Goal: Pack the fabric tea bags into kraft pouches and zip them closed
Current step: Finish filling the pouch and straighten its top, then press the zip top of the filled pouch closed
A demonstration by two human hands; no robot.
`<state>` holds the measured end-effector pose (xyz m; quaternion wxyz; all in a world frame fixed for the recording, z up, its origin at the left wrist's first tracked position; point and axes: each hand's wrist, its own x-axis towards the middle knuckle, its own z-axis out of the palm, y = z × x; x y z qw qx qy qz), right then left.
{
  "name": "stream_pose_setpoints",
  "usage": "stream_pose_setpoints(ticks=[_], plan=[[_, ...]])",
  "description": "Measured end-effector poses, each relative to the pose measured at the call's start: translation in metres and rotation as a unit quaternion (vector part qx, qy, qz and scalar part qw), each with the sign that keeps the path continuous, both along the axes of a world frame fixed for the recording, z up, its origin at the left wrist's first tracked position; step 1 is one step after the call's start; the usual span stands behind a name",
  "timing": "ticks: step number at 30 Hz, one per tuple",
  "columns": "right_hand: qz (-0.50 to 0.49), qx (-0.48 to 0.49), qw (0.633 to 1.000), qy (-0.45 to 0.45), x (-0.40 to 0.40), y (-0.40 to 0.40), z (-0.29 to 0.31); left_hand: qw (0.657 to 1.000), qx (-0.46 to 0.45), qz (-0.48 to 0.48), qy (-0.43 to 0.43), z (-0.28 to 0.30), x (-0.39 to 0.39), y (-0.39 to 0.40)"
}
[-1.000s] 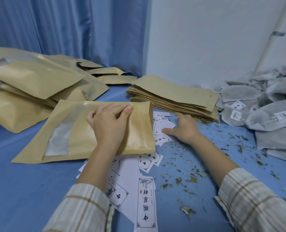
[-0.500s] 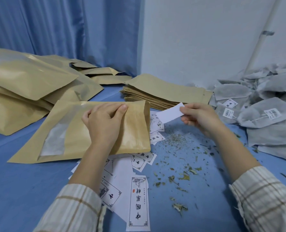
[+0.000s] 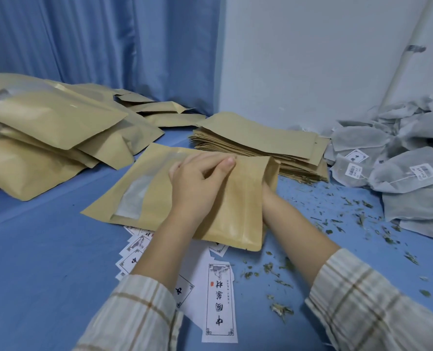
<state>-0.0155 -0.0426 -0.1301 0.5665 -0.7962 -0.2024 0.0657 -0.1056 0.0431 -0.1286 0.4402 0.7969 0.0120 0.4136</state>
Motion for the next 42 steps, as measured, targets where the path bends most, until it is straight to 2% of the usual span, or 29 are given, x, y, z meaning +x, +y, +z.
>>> stream_pose_setpoints(ticks=[2,4,7,10,14,20,23,24,27,29,32,35,39,42], plan=[[0.002,0.012,1.000,0.027,0.000,-0.001,0.002,0.999,0.021,-0.029,-0.006,0.002,-0.001,-0.001],[0.003,0.091,0.993,0.082,-0.001,-0.006,0.009,0.996,0.090,-0.019,0.012,0.004,-0.002,-0.002],[-0.004,0.136,0.984,0.111,0.001,-0.021,0.021,0.985,0.171,-0.022,0.030,0.004,-0.007,-0.008],[-0.042,0.100,0.991,0.075,0.005,-0.039,0.032,0.969,0.237,-0.057,0.036,0.000,-0.010,-0.015],[-0.049,0.082,0.988,0.120,-0.005,-0.057,0.049,0.941,0.334,-0.040,0.028,0.001,-0.006,-0.029],[0.019,0.038,0.999,0.009,-0.024,-0.081,0.075,0.967,0.234,-0.075,-0.062,0.012,-0.009,-0.048],[0.031,-0.074,0.994,-0.076,-0.031,-0.093,0.088,0.962,0.240,-0.094,-0.086,0.026,-0.017,-0.054],[0.031,-0.157,0.978,-0.131,-0.032,-0.095,0.092,0.961,0.240,-0.105,-0.085,0.031,-0.020,-0.056],[0.011,-0.406,0.866,-0.292,-0.039,-0.100,0.106,0.966,0.200,-0.138,-0.091,0.047,-0.026,-0.064],[-0.004,-0.462,0.811,-0.359,-0.042,-0.111,0.122,0.973,0.148,-0.151,-0.095,0.060,-0.029,-0.065],[0.036,-0.365,0.822,-0.435,-0.050,-0.135,0.151,0.983,0.048,-0.152,-0.091,0.085,-0.033,-0.062],[0.005,-0.262,0.837,-0.480,-0.054,-0.163,0.175,0.973,-0.033,-0.195,-0.122,0.113,-0.034,-0.064],[-0.032,-0.204,0.818,-0.537,-0.051,-0.195,0.196,0.965,-0.055,-0.212,-0.147,0.146,-0.030,-0.072],[-0.084,-0.216,0.812,-0.535,-0.049,-0.213,0.212,0.962,-0.088,-0.215,-0.141,0.165,-0.025,-0.075]])
